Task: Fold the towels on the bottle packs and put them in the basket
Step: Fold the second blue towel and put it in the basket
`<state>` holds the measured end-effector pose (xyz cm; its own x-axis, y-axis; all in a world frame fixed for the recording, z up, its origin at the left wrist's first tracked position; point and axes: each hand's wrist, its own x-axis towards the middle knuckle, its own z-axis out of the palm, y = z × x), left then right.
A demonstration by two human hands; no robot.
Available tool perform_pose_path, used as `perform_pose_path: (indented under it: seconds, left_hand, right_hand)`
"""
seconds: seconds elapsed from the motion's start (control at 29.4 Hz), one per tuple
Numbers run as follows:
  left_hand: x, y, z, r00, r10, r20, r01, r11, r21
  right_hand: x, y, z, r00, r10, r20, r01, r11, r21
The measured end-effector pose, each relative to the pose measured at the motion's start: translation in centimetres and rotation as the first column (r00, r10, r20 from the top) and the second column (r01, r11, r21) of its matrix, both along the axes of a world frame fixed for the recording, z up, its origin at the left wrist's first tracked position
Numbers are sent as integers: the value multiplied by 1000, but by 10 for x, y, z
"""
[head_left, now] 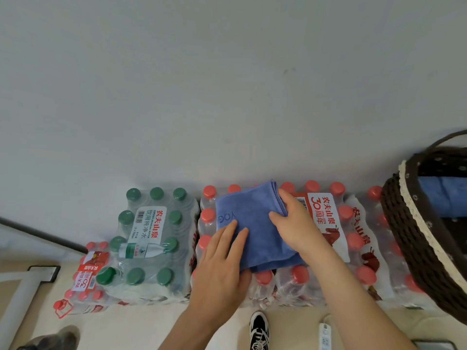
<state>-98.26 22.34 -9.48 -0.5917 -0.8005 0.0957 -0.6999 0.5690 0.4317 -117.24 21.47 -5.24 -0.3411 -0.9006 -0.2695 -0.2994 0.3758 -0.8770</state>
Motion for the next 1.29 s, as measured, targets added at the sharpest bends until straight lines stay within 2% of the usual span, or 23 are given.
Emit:
perform_pose_path:
  seconds: [0.2, 0.31, 0.37, 0.51, 0.61, 0.75, 0.88, 0.95, 1.12, 1.29]
  left_hand:
    - [-8, 1, -7, 990, -70, 119, 80, 994, -80]
    - [-11, 0, -11, 982, -81, 173, 105, 985, -137]
    - [-11, 0, -13, 977, -84, 198, 115, 982, -151]
    - [-8, -1, -12, 975, -74, 209, 111, 979, -172]
    - [2, -8, -16, 987, -41, 158, 82, 962, -260]
    - [33, -24, -20, 993, 64, 100, -29, 947, -319]
    - [52, -31, -16, 979, 118, 168, -85, 978, -192]
    - [47, -27, -6, 983, 85, 165, -55, 982, -180]
    - [12, 7, -3, 968, -148, 200, 166, 983, -75]
    - [4, 14, -26, 937, -170, 305, 212, 971, -111]
  right_hand:
    - [-3, 13, -20, 954, 24, -298, -22, 1000, 9]
    - [-3, 16, -29, 862, -8, -507, 1, 1000, -15]
    - [-5, 18, -33, 823, -34, -567, 20, 999, -32]
    - [-3, 21, -40, 824, -57, -564, 10, 996, -86]
    - [8, 21, -43, 846, -59, -530, 6, 995, -101]
    - [32, 18, -41, 922, -67, -380, 18, 991, -132]
    - [41, 12, -42, 964, -63, -259, 35, 993, -111]
    - [37, 10, -42, 959, -41, -281, 14, 995, -96]
    - [19, -5, -42, 891, 29, -452, -67, 996, -67]
    - [15, -18, -47, 852, 215, -477, -256, 967, -20]
